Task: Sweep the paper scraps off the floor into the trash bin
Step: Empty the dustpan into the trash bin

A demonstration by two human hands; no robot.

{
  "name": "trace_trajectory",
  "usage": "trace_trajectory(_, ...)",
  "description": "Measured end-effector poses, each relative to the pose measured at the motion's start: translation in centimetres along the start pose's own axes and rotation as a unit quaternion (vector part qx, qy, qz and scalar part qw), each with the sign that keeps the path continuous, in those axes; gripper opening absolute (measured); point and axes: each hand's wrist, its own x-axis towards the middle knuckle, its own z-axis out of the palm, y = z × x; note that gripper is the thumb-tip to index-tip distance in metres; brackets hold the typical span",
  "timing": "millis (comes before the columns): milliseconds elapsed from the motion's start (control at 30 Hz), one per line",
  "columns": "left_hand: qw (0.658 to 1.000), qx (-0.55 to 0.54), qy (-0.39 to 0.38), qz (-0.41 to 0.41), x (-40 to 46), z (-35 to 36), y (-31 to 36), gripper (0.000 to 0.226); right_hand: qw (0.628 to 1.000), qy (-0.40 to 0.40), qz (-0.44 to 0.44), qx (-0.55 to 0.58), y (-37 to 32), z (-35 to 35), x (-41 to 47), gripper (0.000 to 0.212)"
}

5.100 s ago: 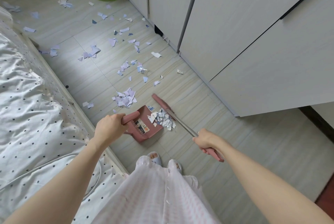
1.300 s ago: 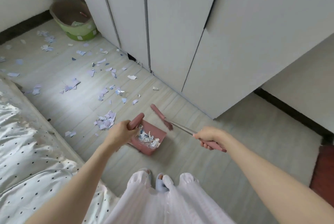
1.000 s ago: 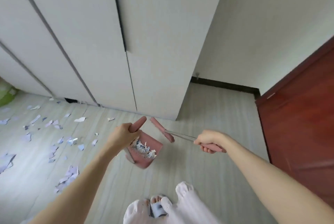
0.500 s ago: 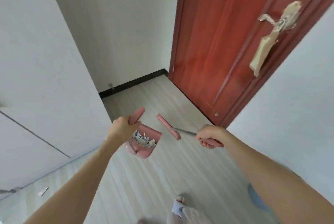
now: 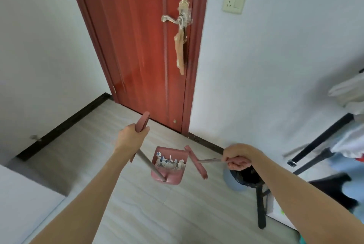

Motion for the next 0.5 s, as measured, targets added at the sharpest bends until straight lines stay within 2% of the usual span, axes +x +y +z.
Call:
trace_trajectory(100, 0.999, 0.000, -0.031, 0.032, 0.1, 4.1, 4.3, 0.031, 0.999, -0.019, 0.030, 0.028, 4.8, -3.6, 0.5, 0.010)
trace_trajectory(200, 0.997, -0.009, -0.042, 0.058, -0.4, 6.7, 7.7, 0.034, 0.996, -0.040, 0.051, 0.060, 8.6, -5.5, 0.4, 0.016)
trace_trajectory(400, 0.989, -0.052, -0.086, 0.105, -1.4, 9.6, 12.9, 0.030, 0.988, -0.027, 0.079, 0.131, 15.0, -6.3, -0.5, 0.010)
trace_trajectory(500, 0.980, -0.068, -0.121, 0.144, -1.9, 11.0, 15.0, 0.027, 0.980, -0.032, 0.104, 0.165, 17.5, -5.8, -0.9, 0.017)
